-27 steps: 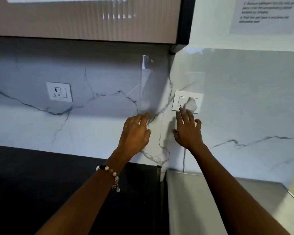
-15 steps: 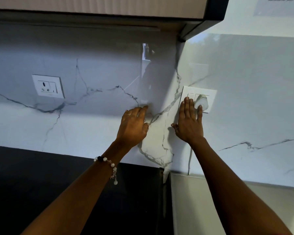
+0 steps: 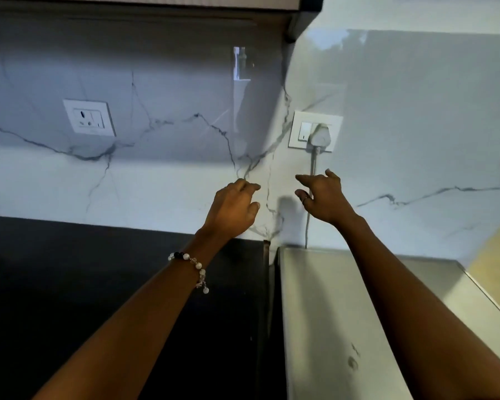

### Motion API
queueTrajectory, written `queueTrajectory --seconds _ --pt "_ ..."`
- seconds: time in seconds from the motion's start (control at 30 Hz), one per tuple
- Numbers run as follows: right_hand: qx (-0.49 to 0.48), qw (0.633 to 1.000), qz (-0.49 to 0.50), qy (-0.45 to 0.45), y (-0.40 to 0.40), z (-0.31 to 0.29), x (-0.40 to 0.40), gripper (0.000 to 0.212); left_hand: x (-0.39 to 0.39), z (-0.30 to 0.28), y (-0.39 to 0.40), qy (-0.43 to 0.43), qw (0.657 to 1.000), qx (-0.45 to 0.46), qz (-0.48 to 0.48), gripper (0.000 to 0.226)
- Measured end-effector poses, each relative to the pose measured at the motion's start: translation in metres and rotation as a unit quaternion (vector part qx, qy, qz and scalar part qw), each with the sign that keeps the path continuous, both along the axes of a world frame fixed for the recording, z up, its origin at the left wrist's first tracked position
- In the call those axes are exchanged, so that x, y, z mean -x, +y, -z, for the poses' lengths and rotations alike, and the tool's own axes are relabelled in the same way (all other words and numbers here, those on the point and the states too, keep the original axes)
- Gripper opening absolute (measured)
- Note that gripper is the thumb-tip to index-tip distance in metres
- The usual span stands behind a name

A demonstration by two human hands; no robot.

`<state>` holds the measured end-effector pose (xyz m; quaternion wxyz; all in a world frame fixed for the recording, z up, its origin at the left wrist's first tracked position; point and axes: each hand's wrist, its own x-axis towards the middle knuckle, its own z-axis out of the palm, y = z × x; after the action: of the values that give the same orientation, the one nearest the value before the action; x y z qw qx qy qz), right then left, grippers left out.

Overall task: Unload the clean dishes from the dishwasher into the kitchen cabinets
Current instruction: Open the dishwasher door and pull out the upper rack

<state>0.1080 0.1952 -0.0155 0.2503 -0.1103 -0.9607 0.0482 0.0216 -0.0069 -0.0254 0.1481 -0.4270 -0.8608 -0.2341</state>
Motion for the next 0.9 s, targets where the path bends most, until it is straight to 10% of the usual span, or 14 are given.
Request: queueTrajectory --seconds 0.5,0.9 --pt "0.338 0.938 0.004 0.081 -0.122 0.165 -0.328 0.019 -0.325 0.169 -0.104 -0.198 0.978 -0.059 0.041 0.029" --pt "0.438 0.879 0.173 0.080 -0.183 0.271 -0.484 0.016 -0.420 0.281 -0.130 -0.077 0.969 0.235 -0.004 0.095"
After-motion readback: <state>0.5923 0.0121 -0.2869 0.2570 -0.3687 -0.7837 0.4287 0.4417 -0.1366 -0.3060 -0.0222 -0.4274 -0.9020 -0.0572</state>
